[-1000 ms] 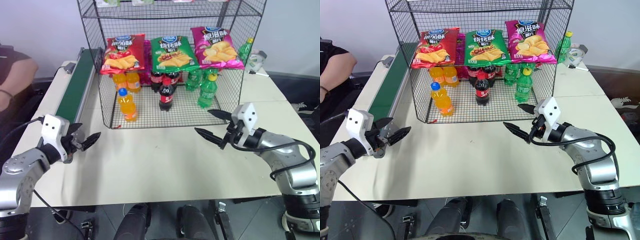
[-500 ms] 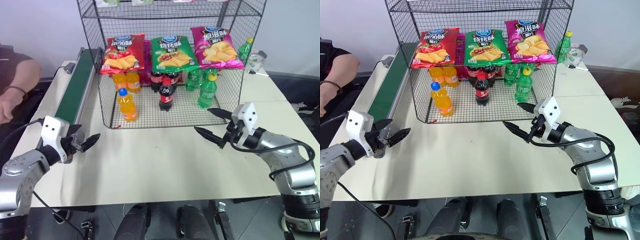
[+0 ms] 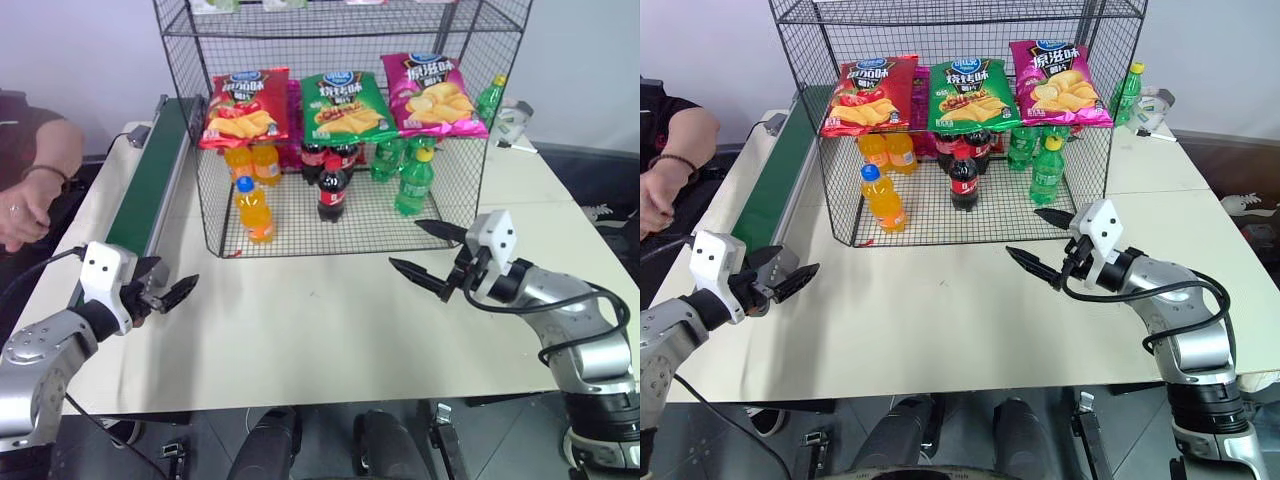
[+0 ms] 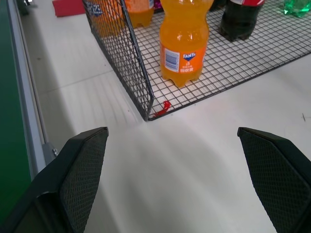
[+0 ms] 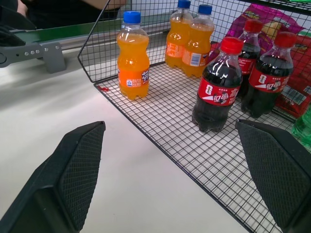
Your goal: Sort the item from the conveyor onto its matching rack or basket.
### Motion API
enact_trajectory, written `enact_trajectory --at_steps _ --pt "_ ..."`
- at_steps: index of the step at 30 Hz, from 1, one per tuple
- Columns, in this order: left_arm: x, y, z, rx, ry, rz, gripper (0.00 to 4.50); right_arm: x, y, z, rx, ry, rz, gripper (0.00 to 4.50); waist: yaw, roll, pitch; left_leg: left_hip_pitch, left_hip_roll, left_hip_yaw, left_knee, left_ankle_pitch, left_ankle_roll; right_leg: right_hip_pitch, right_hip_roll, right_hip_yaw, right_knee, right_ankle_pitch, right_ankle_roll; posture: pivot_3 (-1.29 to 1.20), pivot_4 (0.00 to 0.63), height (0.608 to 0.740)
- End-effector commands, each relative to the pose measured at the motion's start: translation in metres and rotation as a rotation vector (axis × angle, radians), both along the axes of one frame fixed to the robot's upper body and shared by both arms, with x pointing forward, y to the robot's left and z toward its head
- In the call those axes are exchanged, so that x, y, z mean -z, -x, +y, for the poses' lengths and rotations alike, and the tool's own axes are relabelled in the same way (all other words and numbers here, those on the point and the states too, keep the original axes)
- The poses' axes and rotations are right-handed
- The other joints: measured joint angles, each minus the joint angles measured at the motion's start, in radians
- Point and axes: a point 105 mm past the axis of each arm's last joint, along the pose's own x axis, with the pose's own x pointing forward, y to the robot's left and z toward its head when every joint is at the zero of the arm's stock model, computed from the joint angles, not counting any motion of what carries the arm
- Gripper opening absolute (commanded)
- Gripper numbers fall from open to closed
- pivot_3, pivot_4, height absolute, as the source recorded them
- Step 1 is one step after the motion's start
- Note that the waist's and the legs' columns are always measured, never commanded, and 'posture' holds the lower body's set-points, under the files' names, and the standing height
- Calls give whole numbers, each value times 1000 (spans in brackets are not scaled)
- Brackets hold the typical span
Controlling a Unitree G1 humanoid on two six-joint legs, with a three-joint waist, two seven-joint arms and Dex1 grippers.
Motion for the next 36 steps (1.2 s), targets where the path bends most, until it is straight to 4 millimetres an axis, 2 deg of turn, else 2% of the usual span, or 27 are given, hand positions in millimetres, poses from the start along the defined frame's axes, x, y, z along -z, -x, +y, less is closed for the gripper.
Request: enact_trajectory --at_steps 1,9,16,22,31,36 --pt "-16 -5 6 -21 -11 -66 4443 -15 -5 3 6 -3 -57 4500 0 0 0 0 0 0 0 0 0 0 0 0 0 0 0 0 150 740" --pt "-14 -4 12 -44 -3 -77 4443 -20 -9 11 12 -2 -65 4500 -1 0 0 0 0 0 -1 0 0 0 0 0 0 0 0 0 150 740" --pt "-12 -8 9 -39 4 -79 4443 -21 -14 4 68 9 -77 4500 1 0 0 0 0 0 -1 0 0 -1 0 0 0 0 0 0 150 740" --pt "-13 -9 8 -36 4 -82 4443 -16 -17 4 109 37 -80 4500 0 0 0 0 0 0 -1 0 0 0 0 0 0 0 0 0 150 740" --pt "-15 -6 10 -57 7 -91 4443 -25 -26 2 151 -20 -91 4500 -2 0 0 0 0 0 -1 0 0 0 0 0 0 0 0 0 150 740" --pt "-15 -6 12 -83 3 -95 4443 -20 -26 3 131 1 -78 4500 -1 0 0 0 0 0 -1 0 0 0 0 0 0 0 0 0 150 740"
